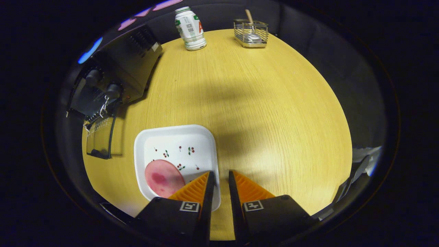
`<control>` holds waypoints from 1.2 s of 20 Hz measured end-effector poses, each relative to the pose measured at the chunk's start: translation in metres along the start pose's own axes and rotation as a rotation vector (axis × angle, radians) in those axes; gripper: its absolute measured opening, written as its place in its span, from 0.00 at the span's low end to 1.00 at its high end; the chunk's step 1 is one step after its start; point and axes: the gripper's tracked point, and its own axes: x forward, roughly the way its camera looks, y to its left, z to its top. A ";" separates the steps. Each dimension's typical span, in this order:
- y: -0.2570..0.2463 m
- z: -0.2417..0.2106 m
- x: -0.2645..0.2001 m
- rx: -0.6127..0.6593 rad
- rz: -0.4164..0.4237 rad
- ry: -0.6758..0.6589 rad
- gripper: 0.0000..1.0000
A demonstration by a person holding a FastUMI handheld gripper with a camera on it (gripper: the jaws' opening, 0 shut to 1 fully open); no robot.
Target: Open the toaster oven, put the food inside, and close the toaster oven door.
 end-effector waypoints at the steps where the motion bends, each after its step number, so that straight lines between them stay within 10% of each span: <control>1: 0.000 0.000 -0.002 0.018 0.015 0.011 0.16; 9: 0.001 -0.004 -0.004 -0.005 0.066 0.006 0.05; 24: 0.027 -0.032 -0.033 0.520 0.377 -0.016 0.05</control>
